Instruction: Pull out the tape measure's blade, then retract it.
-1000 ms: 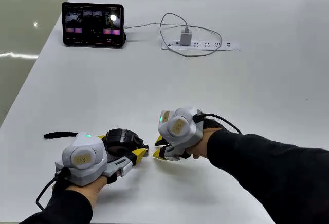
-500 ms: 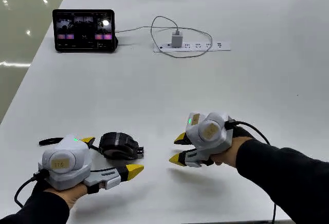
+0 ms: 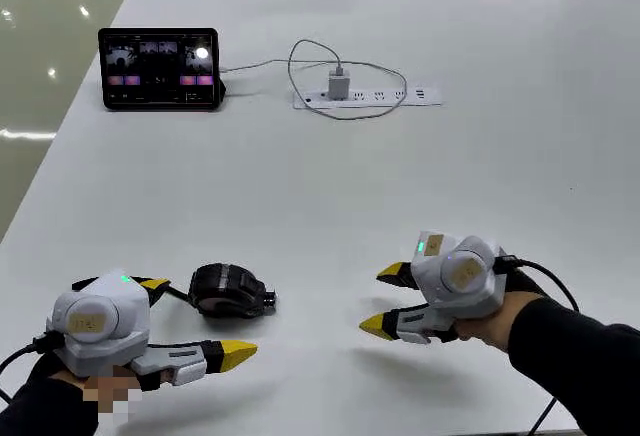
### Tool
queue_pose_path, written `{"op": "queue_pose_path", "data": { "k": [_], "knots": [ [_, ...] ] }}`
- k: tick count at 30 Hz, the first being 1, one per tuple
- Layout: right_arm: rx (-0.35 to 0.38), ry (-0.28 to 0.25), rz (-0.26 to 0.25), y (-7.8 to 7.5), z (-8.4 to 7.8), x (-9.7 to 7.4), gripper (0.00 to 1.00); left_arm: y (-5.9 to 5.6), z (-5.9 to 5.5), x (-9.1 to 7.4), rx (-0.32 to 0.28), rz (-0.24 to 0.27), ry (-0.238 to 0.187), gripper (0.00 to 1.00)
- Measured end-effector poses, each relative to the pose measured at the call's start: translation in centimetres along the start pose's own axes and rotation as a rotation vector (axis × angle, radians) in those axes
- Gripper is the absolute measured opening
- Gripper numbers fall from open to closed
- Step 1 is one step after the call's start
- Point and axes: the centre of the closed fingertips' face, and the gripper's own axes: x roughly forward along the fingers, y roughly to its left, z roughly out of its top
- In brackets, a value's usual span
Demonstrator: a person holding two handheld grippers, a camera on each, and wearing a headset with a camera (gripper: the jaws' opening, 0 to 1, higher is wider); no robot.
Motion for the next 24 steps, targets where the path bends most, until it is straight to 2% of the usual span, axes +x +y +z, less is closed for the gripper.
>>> {"op": "queue_pose_path", "data": {
  "k": [10,15,19,24],
  "knots": [
    [0.053,-0.001,-0.061,-1.5,-3.0,-3.3,0.57,0.4,-0.2,-1.4,0.024,0.001,0.014,0.99],
    [0.072,0.002,-0.085,-2.2,-4.7,-5.0,0.64,0.9,0.1,-2.2,0.026,0.011,0.011,0.99],
    [0.089,0.001,-0.114,-3.0,-5.8,-6.5,0.67,1.4,-0.4,-2.6,0.021,0.006,0.018,0.99],
    [0.113,-0.008,-0.138,-3.9,-6.9,-8.2,0.73,2.0,-0.4,-3.5,0.037,0.015,0.018,0.99]
  ]
}}
